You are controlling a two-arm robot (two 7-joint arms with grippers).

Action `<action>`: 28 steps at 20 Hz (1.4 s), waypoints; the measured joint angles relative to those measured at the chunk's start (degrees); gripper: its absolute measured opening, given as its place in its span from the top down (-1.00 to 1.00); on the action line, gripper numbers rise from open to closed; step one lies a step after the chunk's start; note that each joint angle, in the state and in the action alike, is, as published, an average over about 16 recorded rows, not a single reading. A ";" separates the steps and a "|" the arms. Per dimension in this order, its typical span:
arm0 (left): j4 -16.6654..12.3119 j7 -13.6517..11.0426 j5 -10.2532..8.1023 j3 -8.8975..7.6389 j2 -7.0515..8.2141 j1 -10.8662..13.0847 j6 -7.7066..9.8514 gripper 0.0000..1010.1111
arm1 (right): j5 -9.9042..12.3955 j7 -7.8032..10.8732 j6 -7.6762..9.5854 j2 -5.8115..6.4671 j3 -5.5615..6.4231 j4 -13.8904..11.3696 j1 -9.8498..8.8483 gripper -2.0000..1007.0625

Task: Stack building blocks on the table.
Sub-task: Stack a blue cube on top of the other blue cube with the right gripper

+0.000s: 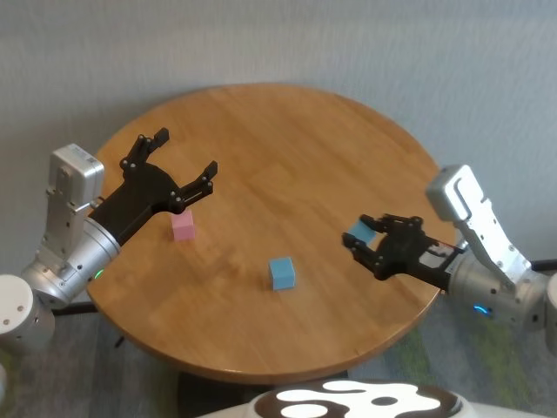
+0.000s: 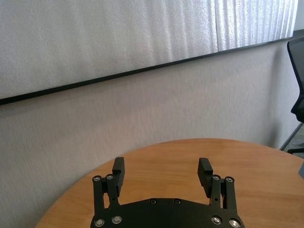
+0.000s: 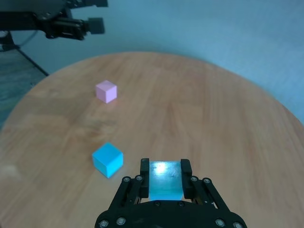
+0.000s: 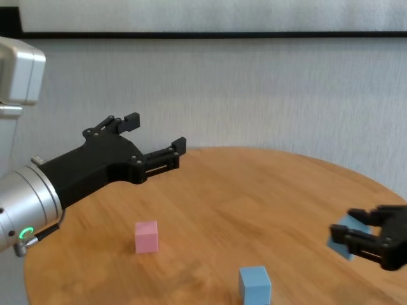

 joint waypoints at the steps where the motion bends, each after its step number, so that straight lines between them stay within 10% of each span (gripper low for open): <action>1: 0.00 0.00 0.00 0.00 0.00 0.00 0.00 -0.98 | -0.45 0.60 -0.46 -0.03 -0.42 -0.39 0.07 0.30; 15: 0.00 0.00 0.00 0.00 0.00 0.00 0.00 -0.98 | -4.21 3.36 3.96 -5.46 -5.18 0.08 3.81 0.30; 28: 0.00 0.00 0.00 0.00 0.00 0.00 0.00 -0.98 | -6.22 3.77 7.73 -9.60 -6.31 2.82 6.05 0.30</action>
